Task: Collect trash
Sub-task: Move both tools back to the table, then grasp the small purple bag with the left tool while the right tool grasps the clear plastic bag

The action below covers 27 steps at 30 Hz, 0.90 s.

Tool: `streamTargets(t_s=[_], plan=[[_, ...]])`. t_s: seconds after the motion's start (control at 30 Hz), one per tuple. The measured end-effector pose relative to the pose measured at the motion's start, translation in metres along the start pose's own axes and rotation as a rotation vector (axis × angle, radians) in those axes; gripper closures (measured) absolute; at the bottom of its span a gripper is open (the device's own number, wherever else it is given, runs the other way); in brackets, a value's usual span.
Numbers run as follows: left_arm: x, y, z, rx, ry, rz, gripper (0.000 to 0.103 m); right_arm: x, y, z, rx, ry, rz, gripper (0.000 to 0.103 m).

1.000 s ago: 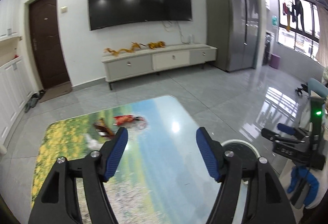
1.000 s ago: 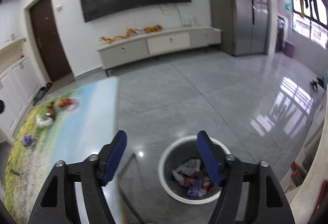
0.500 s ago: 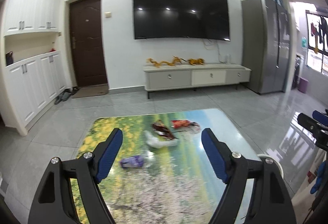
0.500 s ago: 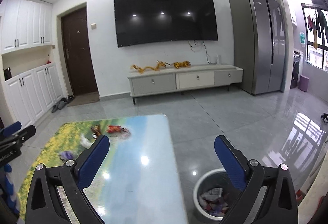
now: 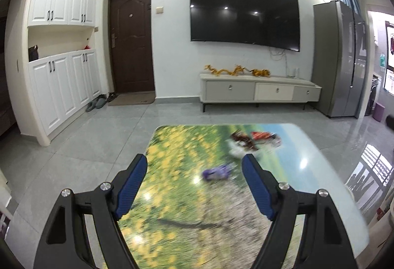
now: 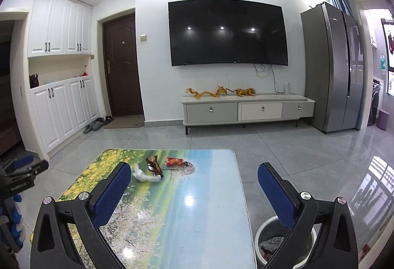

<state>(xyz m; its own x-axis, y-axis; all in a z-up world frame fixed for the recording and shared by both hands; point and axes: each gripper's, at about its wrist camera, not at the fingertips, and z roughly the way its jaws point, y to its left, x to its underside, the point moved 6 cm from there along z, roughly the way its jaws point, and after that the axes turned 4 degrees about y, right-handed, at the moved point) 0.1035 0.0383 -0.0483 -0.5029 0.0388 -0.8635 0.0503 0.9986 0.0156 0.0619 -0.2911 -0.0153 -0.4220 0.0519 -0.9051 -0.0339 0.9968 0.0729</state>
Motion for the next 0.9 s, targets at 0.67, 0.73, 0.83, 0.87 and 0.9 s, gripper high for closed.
streamTargets(t_s=[0.67, 0.73, 0.83, 0.87, 0.9], plan=[[0.034, -0.020, 0.114, 0.248, 0.213, 0.187, 0.025, 0.029, 0.034, 0.114, -0.155, 0.268, -0.066, 0.010], [0.031, -0.032, 0.132, 0.317, 0.226, 0.227, 0.025, 0.032, 0.039, 0.135, -0.186, 0.308, -0.077, 0.016], [0.025, -0.048, 0.157, 0.412, 0.245, 0.268, 0.025, 0.035, 0.047, 0.166, -0.223, 0.360, -0.099, 0.025], [0.024, -0.053, 0.167, 0.434, 0.252, 0.287, 0.025, 0.036, 0.050, 0.176, -0.235, 0.375, -0.104, 0.026], [0.023, -0.056, 0.175, 0.437, 0.255, 0.301, 0.025, 0.037, 0.053, 0.187, -0.245, 0.390, -0.110, 0.027]])
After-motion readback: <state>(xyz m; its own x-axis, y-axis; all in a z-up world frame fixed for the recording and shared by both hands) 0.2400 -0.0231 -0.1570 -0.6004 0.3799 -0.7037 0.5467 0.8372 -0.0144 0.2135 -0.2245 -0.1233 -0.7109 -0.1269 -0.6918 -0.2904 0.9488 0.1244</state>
